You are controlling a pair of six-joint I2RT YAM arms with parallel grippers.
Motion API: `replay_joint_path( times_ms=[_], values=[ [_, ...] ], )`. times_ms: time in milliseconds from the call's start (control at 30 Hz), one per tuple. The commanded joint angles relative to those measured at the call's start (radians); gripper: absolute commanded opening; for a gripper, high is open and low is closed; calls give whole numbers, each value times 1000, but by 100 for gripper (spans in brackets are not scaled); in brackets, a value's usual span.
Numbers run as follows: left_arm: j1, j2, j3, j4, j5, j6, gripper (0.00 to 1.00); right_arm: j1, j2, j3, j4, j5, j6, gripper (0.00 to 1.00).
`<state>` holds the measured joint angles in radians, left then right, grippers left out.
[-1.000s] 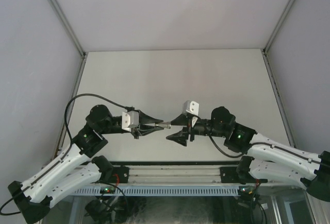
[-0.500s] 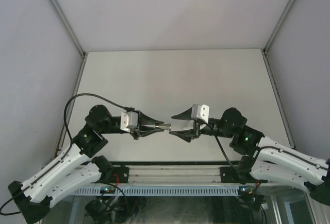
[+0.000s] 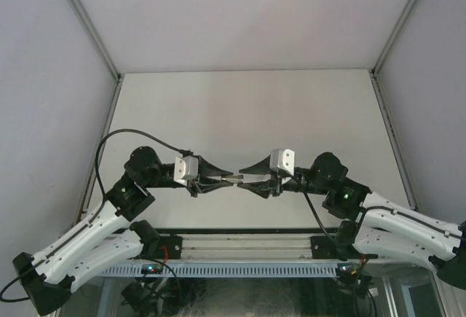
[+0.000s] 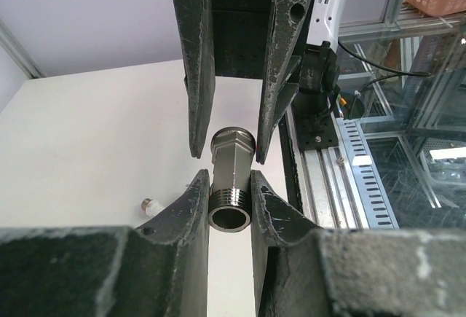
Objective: Install the water faucets
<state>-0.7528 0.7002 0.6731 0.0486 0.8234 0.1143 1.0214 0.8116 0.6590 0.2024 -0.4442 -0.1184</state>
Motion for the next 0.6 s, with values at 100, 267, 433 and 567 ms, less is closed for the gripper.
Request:
replay_joint_path(
  times_ms=[100, 267, 433, 567],
  values=[
    [-6, -14, 14, 37, 14, -16, 0, 7, -8, 15, 9, 8, 8, 42],
    [-7, -15, 13, 39, 35, -17, 0, 5, -2, 15, 31, 5, 26, 34],
    [-6, -14, 14, 37, 41, -18, 0, 5, 4, 16, 55, 4, 39, 30],
    [-7, -16, 16, 39, 43, -18, 0, 3, 11, 28, 28, 23, 39, 37]
  ],
)
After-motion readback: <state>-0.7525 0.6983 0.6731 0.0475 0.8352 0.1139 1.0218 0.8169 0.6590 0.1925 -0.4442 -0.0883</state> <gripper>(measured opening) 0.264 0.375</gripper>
